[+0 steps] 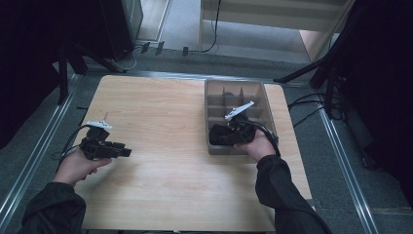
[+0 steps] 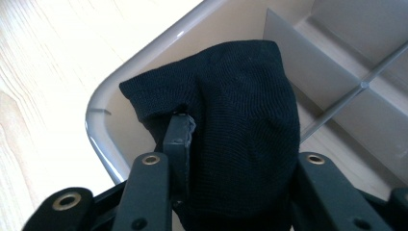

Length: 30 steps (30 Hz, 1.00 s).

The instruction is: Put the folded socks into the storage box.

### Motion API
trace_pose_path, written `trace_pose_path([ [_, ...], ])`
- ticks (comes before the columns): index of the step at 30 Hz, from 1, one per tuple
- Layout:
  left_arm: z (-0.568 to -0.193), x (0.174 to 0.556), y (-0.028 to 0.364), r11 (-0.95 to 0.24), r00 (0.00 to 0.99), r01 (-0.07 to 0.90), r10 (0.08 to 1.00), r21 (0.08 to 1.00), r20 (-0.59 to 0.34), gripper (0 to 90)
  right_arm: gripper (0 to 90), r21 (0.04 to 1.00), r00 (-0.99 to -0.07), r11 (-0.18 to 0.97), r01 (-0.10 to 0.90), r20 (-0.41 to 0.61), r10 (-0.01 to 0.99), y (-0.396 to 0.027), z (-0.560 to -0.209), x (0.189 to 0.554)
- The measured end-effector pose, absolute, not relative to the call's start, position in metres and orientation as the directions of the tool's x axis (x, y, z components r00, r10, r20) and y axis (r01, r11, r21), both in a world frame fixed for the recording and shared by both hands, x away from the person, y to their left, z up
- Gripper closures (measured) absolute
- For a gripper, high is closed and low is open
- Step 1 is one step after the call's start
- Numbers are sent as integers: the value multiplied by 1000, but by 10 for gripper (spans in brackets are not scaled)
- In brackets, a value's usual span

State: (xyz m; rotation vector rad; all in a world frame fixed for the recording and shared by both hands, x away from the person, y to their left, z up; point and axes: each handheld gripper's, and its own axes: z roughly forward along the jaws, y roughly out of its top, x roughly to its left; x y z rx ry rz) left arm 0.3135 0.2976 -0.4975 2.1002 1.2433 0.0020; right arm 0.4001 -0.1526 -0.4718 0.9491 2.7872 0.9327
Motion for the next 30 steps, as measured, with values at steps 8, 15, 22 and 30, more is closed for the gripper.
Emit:
trace_pose_path([
  [8, -497, 313, 297, -315, 549, 772, 769, 553, -327, 506, 478, 570, -795, 604, 558, 155, 587, -156, -467, 402],
  [15, -497, 313, 298, -306, 544, 772, 772, 557, -329, 506, 352, 580, -797, 601, 550, 151, 585, -159, -461, 403],
  [22, -496, 312, 298, -304, 543, 769, 775, 562, -324, 507, 335, 596, -794, 588, 547, 146, 590, -166, -446, 404],
  [30, -496, 313, 298, -308, 547, 768, 771, 562, -326, 510, 458, 634, -790, 556, 537, 147, 595, -165, -425, 403],
])
